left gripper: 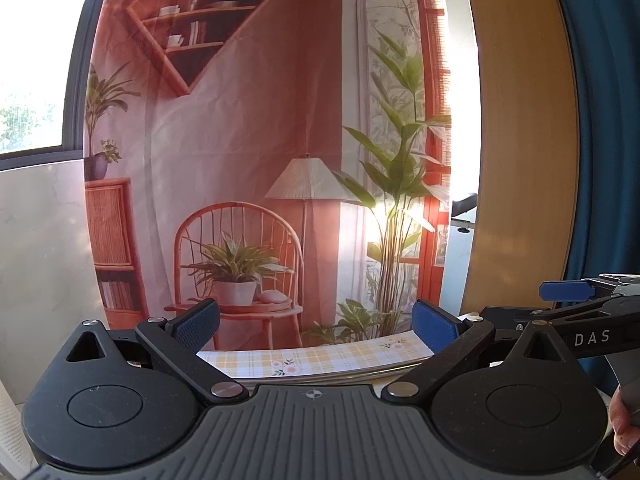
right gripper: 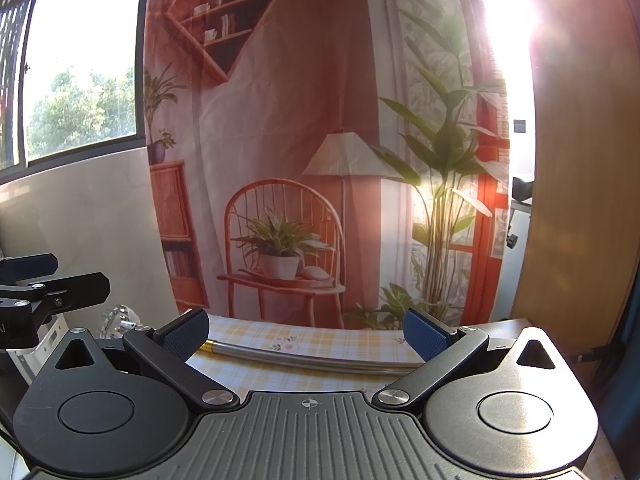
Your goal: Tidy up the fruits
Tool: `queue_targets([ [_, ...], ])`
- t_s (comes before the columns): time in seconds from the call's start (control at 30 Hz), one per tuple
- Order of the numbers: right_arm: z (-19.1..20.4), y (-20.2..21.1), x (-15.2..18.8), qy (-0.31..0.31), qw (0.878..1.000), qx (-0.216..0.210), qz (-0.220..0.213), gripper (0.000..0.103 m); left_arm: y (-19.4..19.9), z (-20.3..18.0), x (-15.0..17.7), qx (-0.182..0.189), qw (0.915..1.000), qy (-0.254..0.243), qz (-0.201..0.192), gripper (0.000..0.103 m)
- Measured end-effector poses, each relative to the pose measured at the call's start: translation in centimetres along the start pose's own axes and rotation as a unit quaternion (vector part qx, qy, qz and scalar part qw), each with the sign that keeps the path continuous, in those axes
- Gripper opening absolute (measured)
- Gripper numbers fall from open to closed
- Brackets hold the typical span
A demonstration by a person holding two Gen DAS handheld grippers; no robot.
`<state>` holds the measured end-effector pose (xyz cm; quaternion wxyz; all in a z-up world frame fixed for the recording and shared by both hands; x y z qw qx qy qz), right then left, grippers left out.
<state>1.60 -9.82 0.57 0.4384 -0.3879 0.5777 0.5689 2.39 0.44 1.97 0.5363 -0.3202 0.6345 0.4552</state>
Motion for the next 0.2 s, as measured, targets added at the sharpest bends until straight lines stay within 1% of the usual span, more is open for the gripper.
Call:
queue_targets([
  [0.2, -0.12, -0.19, 0.07, -0.001, 1.000, 0.000, 0.003, 0.103, -0.27, 0.23, 0.20, 0.002, 1.0000, 0.007, 0.004, 0.103],
])
Point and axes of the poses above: each gripper's, at about its wrist camera, not at the fingertips, and y roughly against the way its jaws point, z to its left, x to its underside, the point moved 7 cm from there along -y, roughly the way its jaws point, and after that the axes turned 10 degrees about x, right-handed, at the moved point
